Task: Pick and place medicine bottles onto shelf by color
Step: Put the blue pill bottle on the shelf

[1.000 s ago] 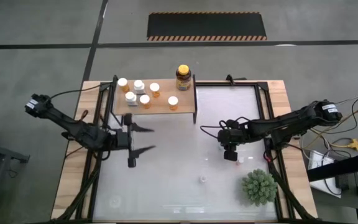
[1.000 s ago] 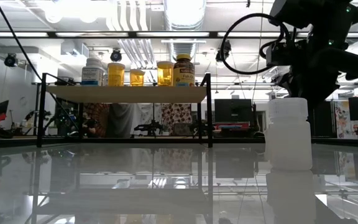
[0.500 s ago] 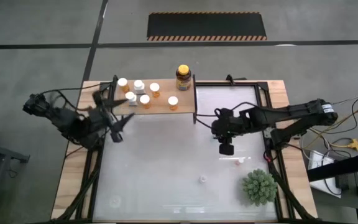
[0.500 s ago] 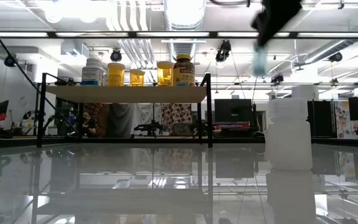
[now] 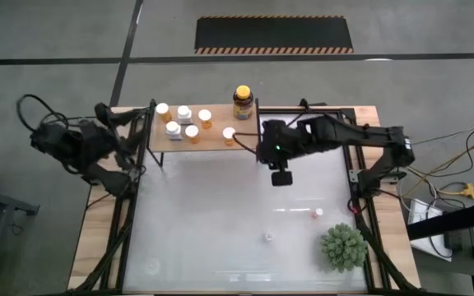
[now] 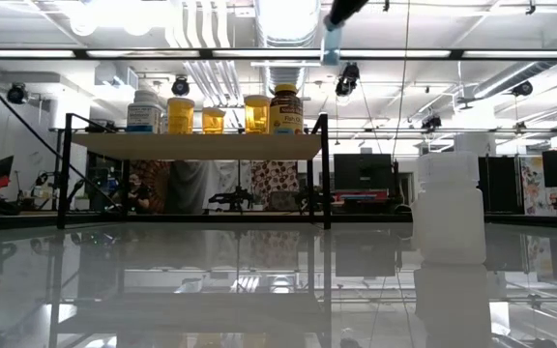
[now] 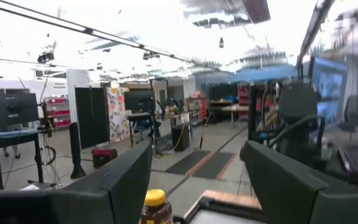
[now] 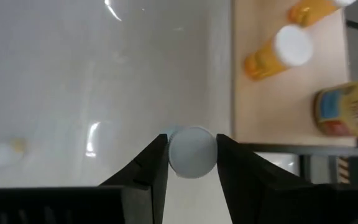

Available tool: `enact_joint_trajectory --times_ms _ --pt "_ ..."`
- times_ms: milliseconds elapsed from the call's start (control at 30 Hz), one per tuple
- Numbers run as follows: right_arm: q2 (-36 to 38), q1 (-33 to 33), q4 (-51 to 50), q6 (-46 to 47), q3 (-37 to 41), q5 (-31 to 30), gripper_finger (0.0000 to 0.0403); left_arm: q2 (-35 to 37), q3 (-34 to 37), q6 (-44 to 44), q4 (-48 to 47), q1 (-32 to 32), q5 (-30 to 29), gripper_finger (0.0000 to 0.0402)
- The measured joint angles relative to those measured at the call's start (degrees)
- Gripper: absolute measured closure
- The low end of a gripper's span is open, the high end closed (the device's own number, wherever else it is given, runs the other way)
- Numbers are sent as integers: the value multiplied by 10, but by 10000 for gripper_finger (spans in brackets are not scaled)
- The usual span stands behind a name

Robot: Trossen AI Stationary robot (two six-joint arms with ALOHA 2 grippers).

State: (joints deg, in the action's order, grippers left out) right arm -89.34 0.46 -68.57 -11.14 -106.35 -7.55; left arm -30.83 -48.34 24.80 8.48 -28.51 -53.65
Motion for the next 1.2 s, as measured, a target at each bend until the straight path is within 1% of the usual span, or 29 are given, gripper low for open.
enact_joint_trajectory --times_ms 200,367,500,733,967,1200 --pt "-41 -44 -14 -44 -70 0 293 22 8 2 -1 0 9 162" --pt "-69 -90 -10 -82 -97 3 293 34 19 2 1 0 11 162" --pt "-93 -130 2 -110 -106 23 293 38 25 1 0 0 11 162" --pt "-136 -194 42 -147 -106 78 294 36 26 1 1 0 11 162" --pt "-166 -230 50 -171 -106 80 294 31 26 1 1 0 11 162" --pt "-171 -245 55 -173 -106 80 294 31 26 1 1 0 11 162"
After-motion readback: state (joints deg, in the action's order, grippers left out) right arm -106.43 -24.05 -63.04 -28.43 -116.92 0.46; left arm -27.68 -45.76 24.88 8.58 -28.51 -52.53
